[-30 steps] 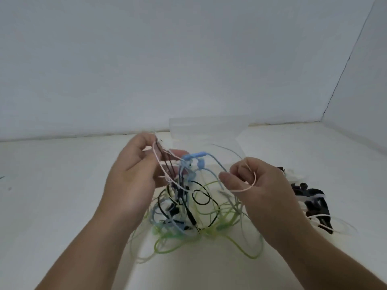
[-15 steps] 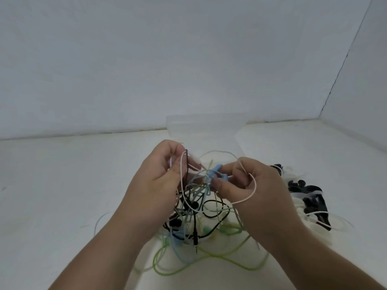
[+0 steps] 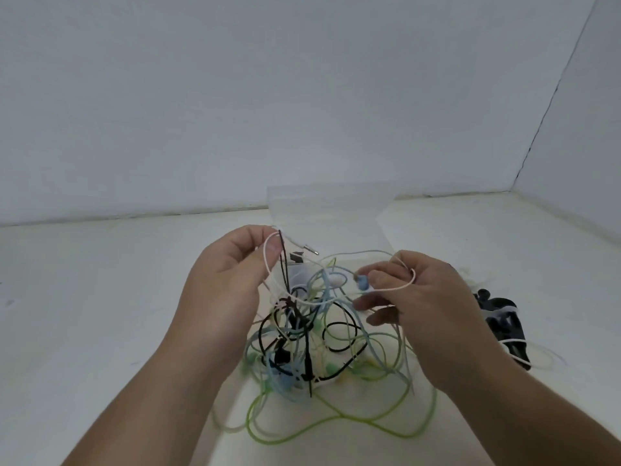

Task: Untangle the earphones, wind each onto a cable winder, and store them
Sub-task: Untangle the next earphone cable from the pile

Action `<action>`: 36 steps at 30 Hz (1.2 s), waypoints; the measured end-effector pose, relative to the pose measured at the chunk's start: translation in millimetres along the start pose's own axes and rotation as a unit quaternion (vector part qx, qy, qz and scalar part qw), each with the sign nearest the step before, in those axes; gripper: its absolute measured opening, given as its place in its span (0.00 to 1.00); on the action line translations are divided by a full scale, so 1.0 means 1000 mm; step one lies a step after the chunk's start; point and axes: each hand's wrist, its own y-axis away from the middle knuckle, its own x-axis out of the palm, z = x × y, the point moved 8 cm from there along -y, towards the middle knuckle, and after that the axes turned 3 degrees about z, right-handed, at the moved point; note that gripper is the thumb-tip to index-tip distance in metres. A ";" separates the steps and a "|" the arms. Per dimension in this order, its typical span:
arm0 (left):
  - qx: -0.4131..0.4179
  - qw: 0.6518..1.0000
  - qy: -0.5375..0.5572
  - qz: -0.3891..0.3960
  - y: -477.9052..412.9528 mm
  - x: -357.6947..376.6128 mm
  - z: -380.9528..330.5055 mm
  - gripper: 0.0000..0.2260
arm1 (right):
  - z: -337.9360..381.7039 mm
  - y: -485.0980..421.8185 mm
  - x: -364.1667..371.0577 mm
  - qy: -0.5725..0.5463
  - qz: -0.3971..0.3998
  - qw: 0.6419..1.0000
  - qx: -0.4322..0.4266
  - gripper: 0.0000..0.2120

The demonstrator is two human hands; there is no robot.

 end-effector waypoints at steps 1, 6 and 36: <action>0.015 1.000 -0.008 -0.011 0.000 -0.003 -0.002 0.02 | 0.001 0.000 -0.003 -0.007 -0.010 1.000 0.005 0.13; 0.029 0.993 0.029 -0.108 -0.005 -0.023 0.000 0.09 | 0.001 -0.003 -0.015 -0.111 -0.034 0.992 0.054 0.14; -0.010 0.999 -0.040 0.012 0.006 0.013 0.005 0.08 | 0.006 0.009 0.023 0.047 0.137 0.988 -0.047 0.16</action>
